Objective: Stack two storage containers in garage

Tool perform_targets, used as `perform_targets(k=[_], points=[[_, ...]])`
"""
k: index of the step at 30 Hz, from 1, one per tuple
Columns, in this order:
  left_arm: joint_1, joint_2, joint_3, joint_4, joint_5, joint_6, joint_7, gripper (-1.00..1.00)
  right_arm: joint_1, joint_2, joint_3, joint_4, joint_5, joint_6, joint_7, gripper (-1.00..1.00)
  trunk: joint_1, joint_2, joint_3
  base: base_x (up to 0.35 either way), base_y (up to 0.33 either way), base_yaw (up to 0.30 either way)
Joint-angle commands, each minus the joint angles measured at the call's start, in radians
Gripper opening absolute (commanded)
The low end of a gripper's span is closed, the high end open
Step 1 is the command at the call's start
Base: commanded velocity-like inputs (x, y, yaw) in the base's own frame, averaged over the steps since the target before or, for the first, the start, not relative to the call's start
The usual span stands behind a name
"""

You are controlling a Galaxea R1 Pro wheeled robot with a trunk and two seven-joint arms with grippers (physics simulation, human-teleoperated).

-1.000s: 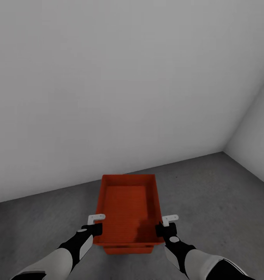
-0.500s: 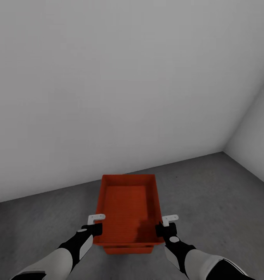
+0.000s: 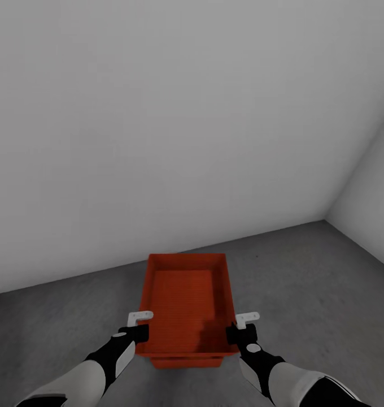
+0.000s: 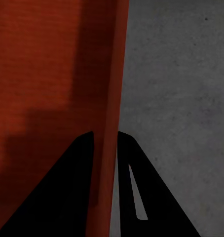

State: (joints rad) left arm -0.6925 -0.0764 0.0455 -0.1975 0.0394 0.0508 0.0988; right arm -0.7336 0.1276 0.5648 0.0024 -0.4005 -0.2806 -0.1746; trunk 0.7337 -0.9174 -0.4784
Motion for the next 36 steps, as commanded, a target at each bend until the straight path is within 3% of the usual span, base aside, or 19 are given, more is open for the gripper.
perform_targets(k=[1, 17, 36], points=[[-0.001, 0.000, 0.063, -0.008, 0.030, -0.071, 0.021, -1.00, 0.000, 0.001, -0.034, -0.001, 0.011, 0.003, 0.001, -1.00, 0.000, -0.001, -0.003, 0.000, 0.000, 0.000], [-0.001, 0.000, 0.063, -0.006, 0.030, -0.071, 0.021, -1.00, 0.000, 0.000, -0.034, -0.001, 0.012, 0.003, 0.003, -1.00, 0.000, -0.001, -0.027, 0.000, 0.000, 0.000], [-0.001, -0.002, 0.063, -0.008, 0.030, -0.071, 0.021, -1.00, 0.000, 0.000, -0.035, -0.001, 0.011, 0.003, 0.003, -1.00, 0.000, -0.001, -0.029, 0.000, 0.000, 0.000]])
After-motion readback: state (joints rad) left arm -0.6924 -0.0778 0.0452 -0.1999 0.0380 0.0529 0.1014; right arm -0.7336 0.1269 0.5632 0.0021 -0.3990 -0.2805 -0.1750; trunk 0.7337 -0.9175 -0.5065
